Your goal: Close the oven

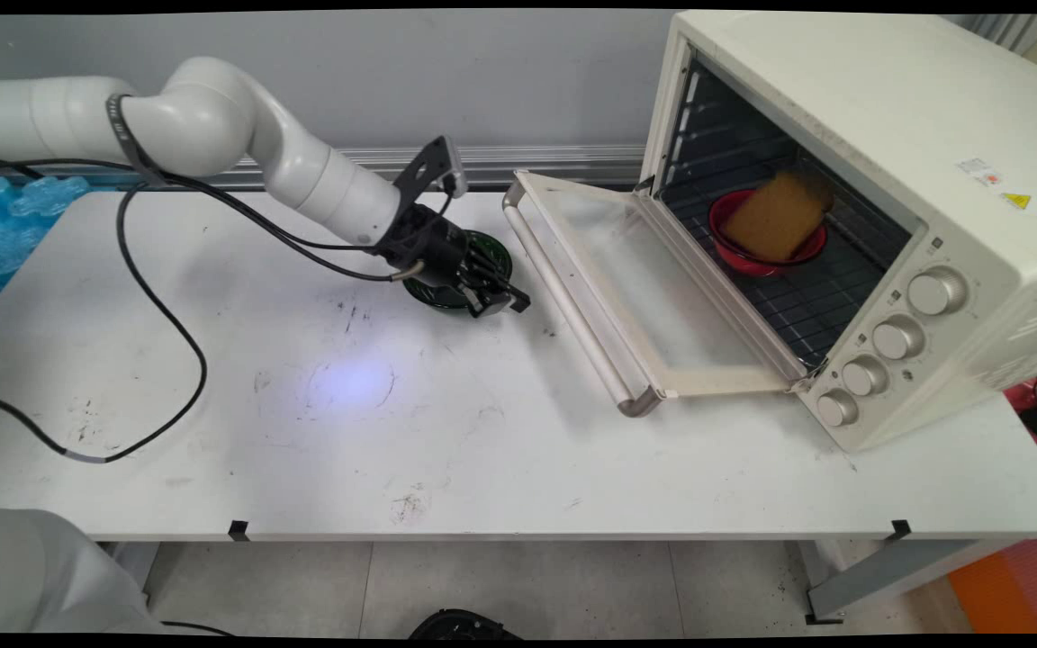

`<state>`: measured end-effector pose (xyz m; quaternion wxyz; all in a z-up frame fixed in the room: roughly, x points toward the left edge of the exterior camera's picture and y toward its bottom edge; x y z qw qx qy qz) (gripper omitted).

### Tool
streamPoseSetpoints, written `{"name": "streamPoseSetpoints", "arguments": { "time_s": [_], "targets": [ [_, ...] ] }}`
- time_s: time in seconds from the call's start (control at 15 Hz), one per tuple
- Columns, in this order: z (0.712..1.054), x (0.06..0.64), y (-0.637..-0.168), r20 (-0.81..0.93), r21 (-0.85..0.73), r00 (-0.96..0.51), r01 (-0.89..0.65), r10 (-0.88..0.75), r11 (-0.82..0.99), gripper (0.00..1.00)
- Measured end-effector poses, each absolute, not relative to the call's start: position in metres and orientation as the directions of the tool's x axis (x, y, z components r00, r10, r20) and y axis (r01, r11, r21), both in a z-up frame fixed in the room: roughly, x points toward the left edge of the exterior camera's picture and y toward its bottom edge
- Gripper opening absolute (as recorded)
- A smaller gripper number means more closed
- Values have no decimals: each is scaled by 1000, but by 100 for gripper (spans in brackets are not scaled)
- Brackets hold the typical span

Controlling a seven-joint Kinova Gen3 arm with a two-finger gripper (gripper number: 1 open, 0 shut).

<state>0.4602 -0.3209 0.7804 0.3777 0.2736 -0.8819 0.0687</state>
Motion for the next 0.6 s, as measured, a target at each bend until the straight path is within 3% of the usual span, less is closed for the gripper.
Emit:
{"name": "streamPoseSetpoints", "arguments": {
  "time_s": [0.6],
  "targets": [
    [774,441,-342,733,28,-582,-492,-352,870,0]
  ]
}}
